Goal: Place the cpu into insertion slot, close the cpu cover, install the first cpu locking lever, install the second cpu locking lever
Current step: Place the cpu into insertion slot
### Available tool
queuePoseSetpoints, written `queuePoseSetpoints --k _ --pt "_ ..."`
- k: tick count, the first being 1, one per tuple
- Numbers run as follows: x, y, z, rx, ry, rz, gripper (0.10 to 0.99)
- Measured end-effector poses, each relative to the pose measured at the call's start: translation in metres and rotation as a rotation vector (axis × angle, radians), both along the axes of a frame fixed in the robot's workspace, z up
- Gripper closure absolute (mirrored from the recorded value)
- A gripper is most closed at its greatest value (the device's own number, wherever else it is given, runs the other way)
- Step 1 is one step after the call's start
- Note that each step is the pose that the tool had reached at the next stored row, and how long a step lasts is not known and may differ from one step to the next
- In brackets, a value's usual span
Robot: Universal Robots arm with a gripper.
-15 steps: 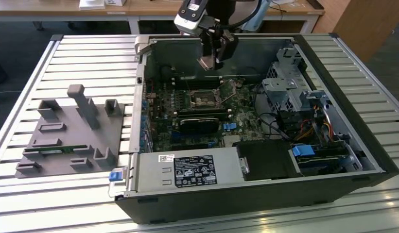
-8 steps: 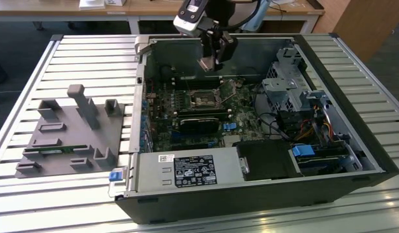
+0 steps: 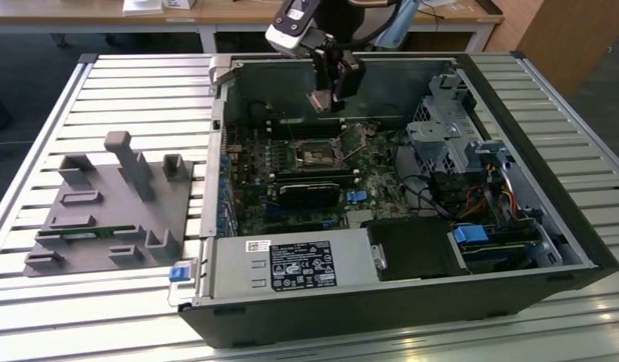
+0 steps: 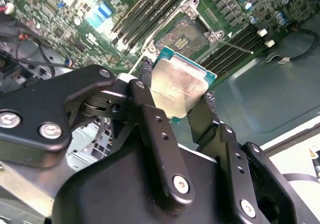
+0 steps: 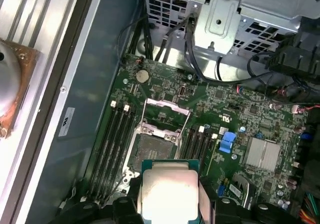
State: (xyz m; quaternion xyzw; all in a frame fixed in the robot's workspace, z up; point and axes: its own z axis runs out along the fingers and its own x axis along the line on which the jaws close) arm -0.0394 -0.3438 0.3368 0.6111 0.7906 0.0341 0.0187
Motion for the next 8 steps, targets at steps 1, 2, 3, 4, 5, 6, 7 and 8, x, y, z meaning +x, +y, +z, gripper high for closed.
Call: queuePoseSetpoints --k 1,2,3,4,5,6,7,8 --pt "0.0 0.0 -0.0003 0.0 0.0 -0.012 0.549" --pt "0.0 0.0 -0.0007 -0.001 0.0 -0.026 0.549" --pt "0.0 0.0 -0.001 -0.001 0.0 -0.041 0.549" --pt "0.0 0.0 -0.0014 -0.001 0.0 -0.058 0.549" --pt "0.0 0.0 -0.0018 -0.001 0.0 -0.075 0.549" --pt "0.0 0.0 -0.0023 -0.001 0.0 -0.095 0.549" --pt "0.0 0.0 -0.0028 -0.001 0.0001 -0.112 0.549" --pt "0.0 0.0 -0.0034 -0.001 0.0 -0.13 0.549"
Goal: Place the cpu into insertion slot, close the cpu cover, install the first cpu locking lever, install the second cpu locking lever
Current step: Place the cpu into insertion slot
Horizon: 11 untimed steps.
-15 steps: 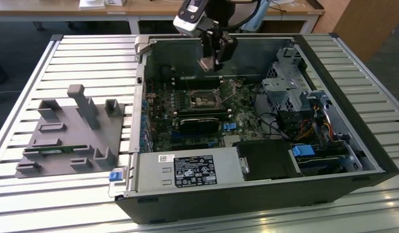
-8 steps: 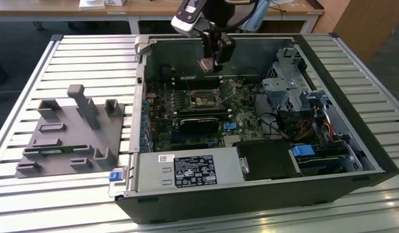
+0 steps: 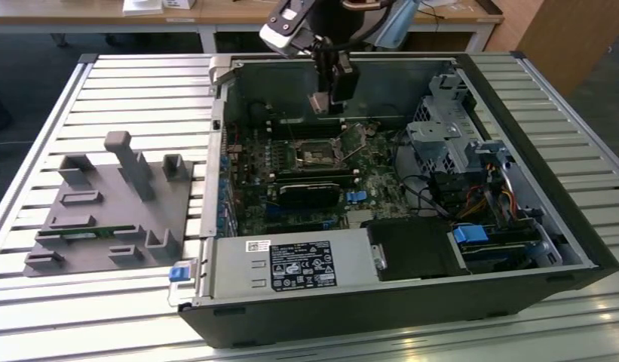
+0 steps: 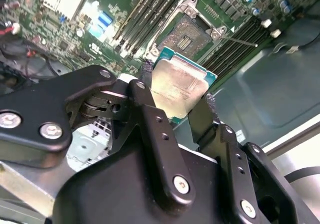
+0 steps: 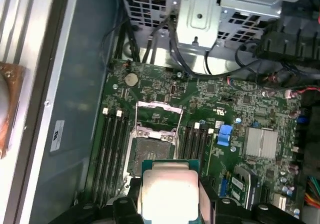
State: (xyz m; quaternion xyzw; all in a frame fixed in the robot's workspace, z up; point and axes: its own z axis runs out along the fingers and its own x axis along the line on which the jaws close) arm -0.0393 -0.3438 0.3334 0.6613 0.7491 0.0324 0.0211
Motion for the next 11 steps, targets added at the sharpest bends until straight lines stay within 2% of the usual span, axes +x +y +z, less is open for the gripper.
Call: queuePoseSetpoints --k 6,11 --pt "0.0 0.0 -0.0019 0.0 0.0001 -0.069 0.549" --pt "0.0 0.0 -0.0037 0.0 0.0002 -0.075 0.549"
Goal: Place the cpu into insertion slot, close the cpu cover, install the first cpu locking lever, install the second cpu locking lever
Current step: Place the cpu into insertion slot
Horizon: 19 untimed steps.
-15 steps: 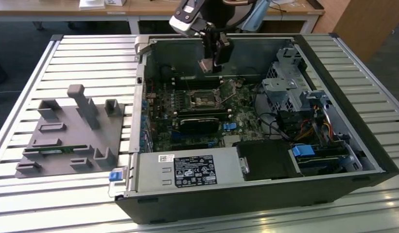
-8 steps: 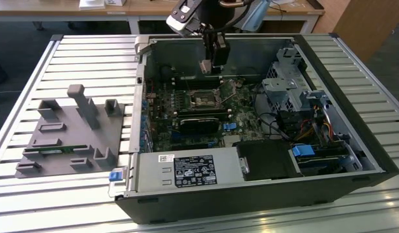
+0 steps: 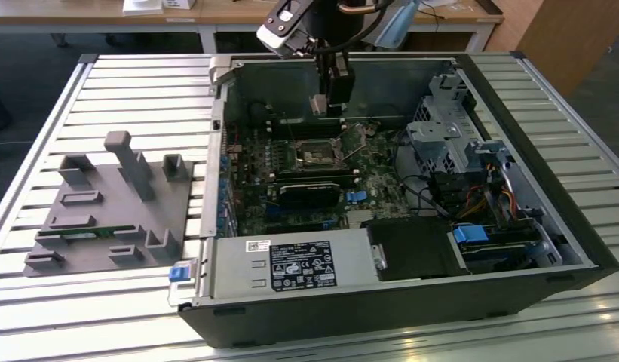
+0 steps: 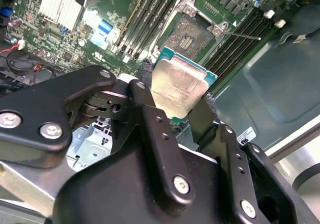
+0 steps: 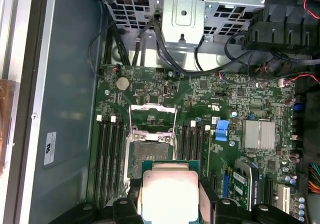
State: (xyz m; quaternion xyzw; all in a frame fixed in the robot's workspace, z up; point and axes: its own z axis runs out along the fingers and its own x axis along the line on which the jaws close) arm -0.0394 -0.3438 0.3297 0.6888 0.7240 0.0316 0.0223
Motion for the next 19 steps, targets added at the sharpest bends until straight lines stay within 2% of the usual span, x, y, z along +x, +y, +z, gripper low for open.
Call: queuePoseSetpoints --k 19 --pt "0.0 0.0 -0.0075 -0.001 0.0001 0.0 0.549"
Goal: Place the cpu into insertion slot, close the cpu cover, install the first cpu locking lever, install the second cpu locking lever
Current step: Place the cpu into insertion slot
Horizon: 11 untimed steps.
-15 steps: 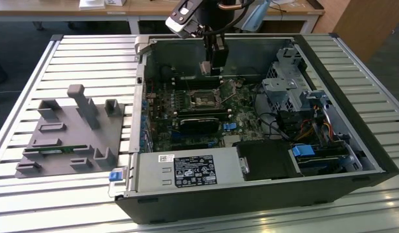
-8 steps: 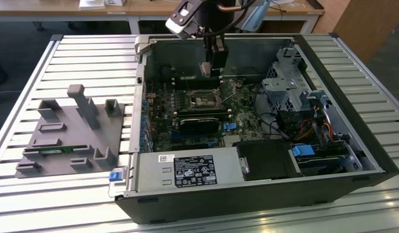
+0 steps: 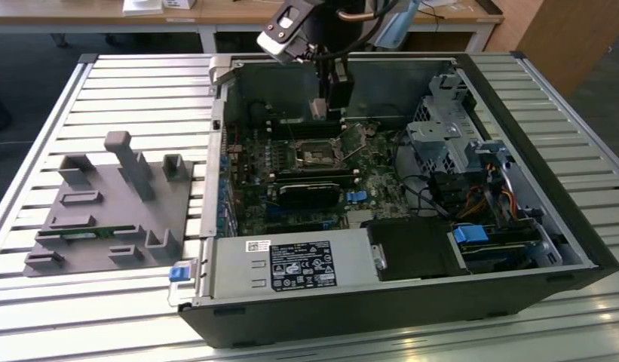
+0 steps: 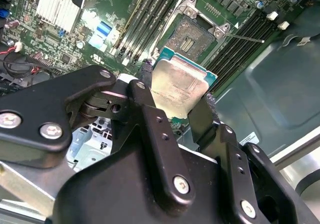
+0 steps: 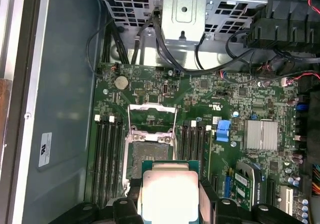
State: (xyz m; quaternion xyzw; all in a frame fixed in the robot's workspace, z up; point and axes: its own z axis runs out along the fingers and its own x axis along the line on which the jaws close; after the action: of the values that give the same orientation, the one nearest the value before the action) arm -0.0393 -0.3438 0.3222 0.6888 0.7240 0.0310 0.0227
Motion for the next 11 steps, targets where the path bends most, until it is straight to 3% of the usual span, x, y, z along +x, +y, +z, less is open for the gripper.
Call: queuePoseSetpoints --k 11 --pt "0.0 0.0 -0.0052 -0.001 0.0 0.0 0.549"
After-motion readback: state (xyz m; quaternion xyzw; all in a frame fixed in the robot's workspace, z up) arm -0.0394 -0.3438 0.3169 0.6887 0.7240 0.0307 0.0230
